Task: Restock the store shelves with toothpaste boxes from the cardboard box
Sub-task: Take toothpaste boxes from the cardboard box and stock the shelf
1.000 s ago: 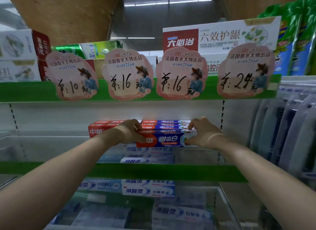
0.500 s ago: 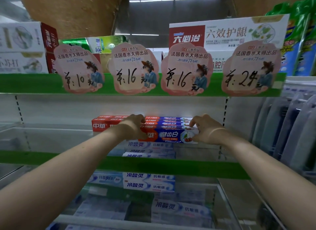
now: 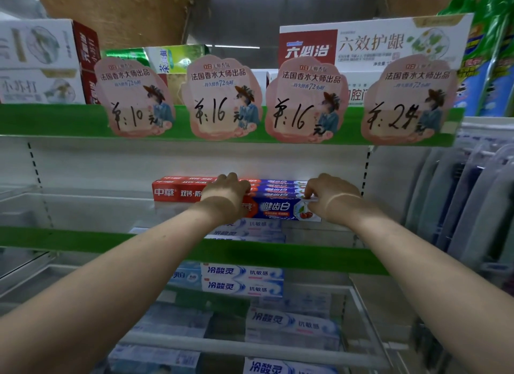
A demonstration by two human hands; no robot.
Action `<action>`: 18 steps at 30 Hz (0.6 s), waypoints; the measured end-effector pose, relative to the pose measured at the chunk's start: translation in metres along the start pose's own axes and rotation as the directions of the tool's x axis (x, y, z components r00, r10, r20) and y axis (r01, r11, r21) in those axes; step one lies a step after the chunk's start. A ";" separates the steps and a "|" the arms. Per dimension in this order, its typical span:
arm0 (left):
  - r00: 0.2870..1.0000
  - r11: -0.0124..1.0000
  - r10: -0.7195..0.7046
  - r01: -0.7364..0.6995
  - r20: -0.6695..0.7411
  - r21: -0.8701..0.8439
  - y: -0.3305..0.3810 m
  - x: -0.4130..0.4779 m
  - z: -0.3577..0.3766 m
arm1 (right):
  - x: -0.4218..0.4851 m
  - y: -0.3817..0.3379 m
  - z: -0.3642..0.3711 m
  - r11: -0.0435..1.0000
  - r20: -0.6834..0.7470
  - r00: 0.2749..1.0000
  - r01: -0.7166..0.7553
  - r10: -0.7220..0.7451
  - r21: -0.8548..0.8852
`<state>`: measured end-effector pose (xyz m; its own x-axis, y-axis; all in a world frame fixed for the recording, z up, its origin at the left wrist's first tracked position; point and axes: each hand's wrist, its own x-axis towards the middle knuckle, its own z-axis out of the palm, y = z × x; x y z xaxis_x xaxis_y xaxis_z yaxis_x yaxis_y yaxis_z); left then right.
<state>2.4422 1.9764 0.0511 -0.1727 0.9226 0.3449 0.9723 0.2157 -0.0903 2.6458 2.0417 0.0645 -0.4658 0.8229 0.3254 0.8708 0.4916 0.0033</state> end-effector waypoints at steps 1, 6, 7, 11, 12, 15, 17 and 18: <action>1.000 1.000 -0.002 0.002 -0.003 -0.021 0.000 0.000 0.001 | 0.000 -0.001 0.000 1.000 -0.004 1.000 0.000 0.000 -0.003; 0.999 0.999 -0.024 0.026 0.036 -0.038 0.001 -0.001 -0.001 | -0.003 -0.008 -0.009 1.000 0.043 0.999 0.013 -0.012 -0.027; 0.999 0.998 -0.034 0.037 0.042 -0.060 -0.001 -0.003 -0.003 | -0.004 -0.010 -0.012 0.999 0.043 0.999 0.029 -0.028 -0.020; 0.998 0.987 -0.062 0.062 0.003 -0.150 -0.014 -0.014 -0.015 | -0.006 -0.029 -0.020 0.986 -0.011 0.992 0.130 -0.130 0.105; 0.997 0.987 -0.073 0.071 -0.007 -0.146 -0.019 -0.019 -0.018 | -0.007 -0.038 -0.021 0.977 -0.023 0.987 0.164 -0.162 0.137; 0.989 0.983 -0.144 0.140 -0.025 -0.119 -0.036 -0.034 -0.026 | -0.007 -0.071 -0.020 0.950 -0.041 0.969 0.246 -0.242 0.194; 0.977 0.973 -0.210 0.205 -0.039 -0.102 -0.054 -0.048 -0.029 | -0.007 -0.100 -0.018 0.930 -0.052 0.957 0.289 -0.285 0.227; 0.971 0.969 -0.233 0.228 -0.048 -0.095 -0.063 -0.057 -0.030 | -0.007 -0.115 -0.018 0.920 -0.059 0.950 0.311 -0.306 0.238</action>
<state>2.3951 1.9006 0.0656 -0.3870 0.8304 0.4008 0.9177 0.3891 0.0799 2.5520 1.9748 0.0785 -0.7000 0.6146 0.3635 0.6189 0.7762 -0.1206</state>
